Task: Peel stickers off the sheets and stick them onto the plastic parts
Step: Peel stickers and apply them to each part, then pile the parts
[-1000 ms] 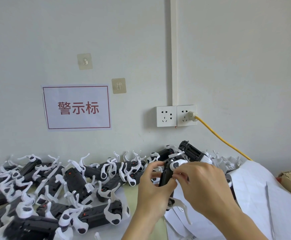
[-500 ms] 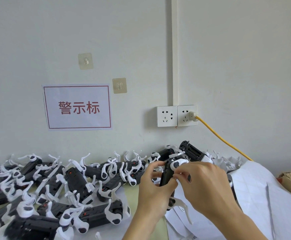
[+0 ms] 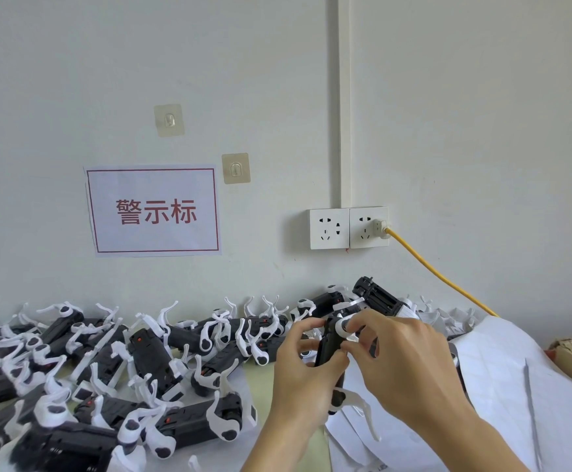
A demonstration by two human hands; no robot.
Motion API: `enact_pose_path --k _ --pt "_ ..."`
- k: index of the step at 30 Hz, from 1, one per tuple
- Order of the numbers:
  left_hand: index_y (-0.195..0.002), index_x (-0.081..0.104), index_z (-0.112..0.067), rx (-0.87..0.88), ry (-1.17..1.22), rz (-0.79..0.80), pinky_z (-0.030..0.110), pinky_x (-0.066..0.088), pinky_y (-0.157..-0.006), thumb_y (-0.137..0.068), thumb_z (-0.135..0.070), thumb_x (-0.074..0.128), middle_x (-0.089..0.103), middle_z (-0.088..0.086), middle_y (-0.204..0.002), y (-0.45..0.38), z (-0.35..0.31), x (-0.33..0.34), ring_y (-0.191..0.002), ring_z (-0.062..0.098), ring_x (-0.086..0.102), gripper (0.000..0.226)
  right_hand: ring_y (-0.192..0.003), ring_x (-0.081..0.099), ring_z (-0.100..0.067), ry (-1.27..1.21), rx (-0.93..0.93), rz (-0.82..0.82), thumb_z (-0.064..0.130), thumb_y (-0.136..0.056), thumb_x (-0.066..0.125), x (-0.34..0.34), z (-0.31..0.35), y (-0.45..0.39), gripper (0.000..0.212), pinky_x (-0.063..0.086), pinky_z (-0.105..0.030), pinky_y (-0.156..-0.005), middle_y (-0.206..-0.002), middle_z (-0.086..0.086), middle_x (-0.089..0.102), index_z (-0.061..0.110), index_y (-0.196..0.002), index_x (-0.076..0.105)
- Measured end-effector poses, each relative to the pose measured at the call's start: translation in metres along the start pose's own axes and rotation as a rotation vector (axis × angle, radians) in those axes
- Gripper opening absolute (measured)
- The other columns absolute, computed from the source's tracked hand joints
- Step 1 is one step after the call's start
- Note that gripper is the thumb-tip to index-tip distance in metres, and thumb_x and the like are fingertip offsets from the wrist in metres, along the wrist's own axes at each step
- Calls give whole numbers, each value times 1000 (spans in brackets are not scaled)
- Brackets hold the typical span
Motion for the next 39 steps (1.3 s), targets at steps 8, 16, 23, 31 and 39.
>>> enact_pose_path --k 8,16,23,31,39 --pt "-100 69 -35 -57 132 -101 20 50 -49 -83 -8 71 74 7 -97 -2 5 -14 -63 17 72 32 -51 48 -4 -174 -51 -18 28 -81 61 -9 8 5 14 44 -21 -46 -52 18 51 32 -82 74" --pt "-107 67 -30 -101 219 -91 25 56 -57 -86 -2 66 76 12 -91 -3 6 -12 -69 19 74 35 -58 50 -6 -231 -91 185 36 -85 50 9 14 10 35 37 -16 -56 -53 16 52 46 -109 72" --pt "-104 68 -32 -38 166 -70 18 53 -56 -84 2 63 76 7 -95 -1 -1 -11 -68 16 73 40 -60 52 -13 -193 -70 164 37 -85 46 8 13 10 35 44 -23 -54 -53 11 52 45 -109 70" --pt "-108 66 -29 44 86 -54 19 53 -55 -85 7 62 73 11 -98 1 -12 -9 -67 18 70 43 -56 49 -15 -172 -41 128 35 -84 46 3 12 9 35 49 -32 -53 -52 8 54 44 -108 71" --pt "-107 65 -34 15 88 -94 25 55 -64 -85 3 63 74 7 -100 0 -8 -13 -75 23 73 43 -56 48 -17 -138 -50 140 30 -84 46 4 11 9 38 47 -29 -50 -52 6 53 39 -110 72"
Point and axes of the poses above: each hand's wrist, its own y-axis away from the middle knuckle, its own x-axis out of the palm, z = x × y, the point moved 9 cm from there along -y, towards the middle knuckle
